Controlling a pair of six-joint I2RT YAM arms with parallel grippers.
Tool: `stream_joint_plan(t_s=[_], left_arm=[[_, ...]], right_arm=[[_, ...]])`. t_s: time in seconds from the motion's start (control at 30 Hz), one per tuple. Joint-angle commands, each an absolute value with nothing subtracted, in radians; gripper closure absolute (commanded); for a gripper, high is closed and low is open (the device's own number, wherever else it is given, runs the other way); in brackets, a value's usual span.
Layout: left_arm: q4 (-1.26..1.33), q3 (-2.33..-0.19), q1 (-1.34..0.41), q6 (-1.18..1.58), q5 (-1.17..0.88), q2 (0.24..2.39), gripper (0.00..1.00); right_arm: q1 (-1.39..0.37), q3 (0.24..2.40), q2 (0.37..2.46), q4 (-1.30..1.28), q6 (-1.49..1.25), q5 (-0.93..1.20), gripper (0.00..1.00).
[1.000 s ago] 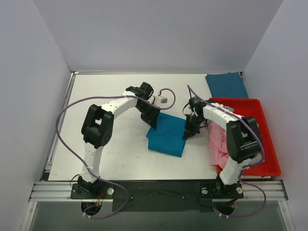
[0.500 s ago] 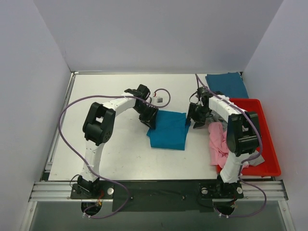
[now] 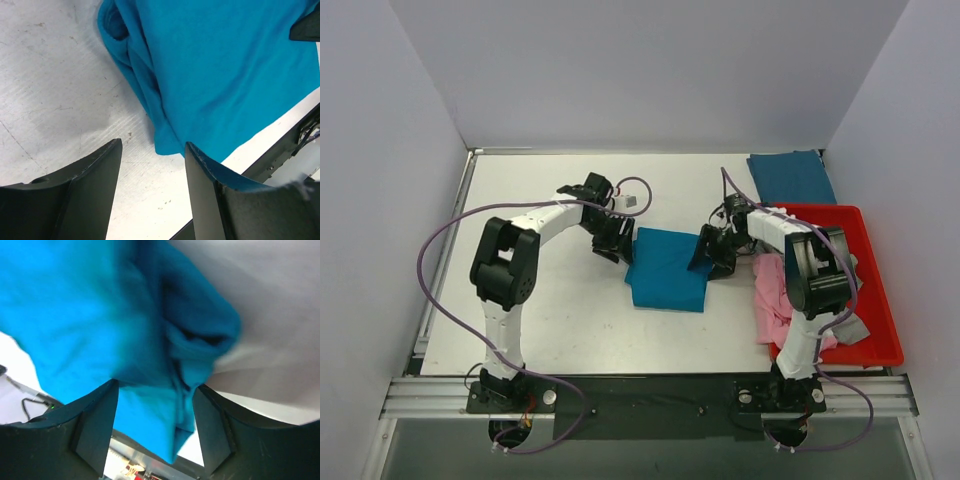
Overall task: Fold and stack the t-shirts
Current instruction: Put the neatly folded tshirt into the corner of the board with the right arm
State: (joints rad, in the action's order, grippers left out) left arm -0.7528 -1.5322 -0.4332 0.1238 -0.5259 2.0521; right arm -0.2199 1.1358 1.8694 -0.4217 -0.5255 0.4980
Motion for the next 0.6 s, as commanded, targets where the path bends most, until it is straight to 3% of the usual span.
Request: stream_joint_plan(t_s=[0.0,0.07,0.13,0.2,0.4,0.57], left_arm=[[-0.696,-1.555,-0.433,0.153,-0.489,2.049,0.37],[-0.701,-1.562,-0.425,0.147,-0.469,2.048,0.37],[-0.707,-1.571,-0.413,0.14,-0.453,2.043,0.37],[-0.725,-1.589,-0.393,0.121,-0.439,2.037,0.37],[-0.782,-1.681,-0.354,0.046,-0.324,2.031,0.37],[-0.813,-1.687,-0.341,0.014,-0.278,2.037,0.37]], right_arm=[[-0.255,1.212,1.994,-0.339,-0.534,0.552,0.45],[-0.252,1.25,2.031,-0.336,-0.543,0.56,0.55],[-0.245,1.288,2.057,-0.337,-0.548,0.587,0.89],[-0.236,1.337,2.074,-0.345,-0.537,0.615,1.0],[-0.173,1.668,2.152,-0.56,-0.373,0.514,1.0],[-0.167,2.197,2.363,-0.903,-0.105,0.199,1.0]])
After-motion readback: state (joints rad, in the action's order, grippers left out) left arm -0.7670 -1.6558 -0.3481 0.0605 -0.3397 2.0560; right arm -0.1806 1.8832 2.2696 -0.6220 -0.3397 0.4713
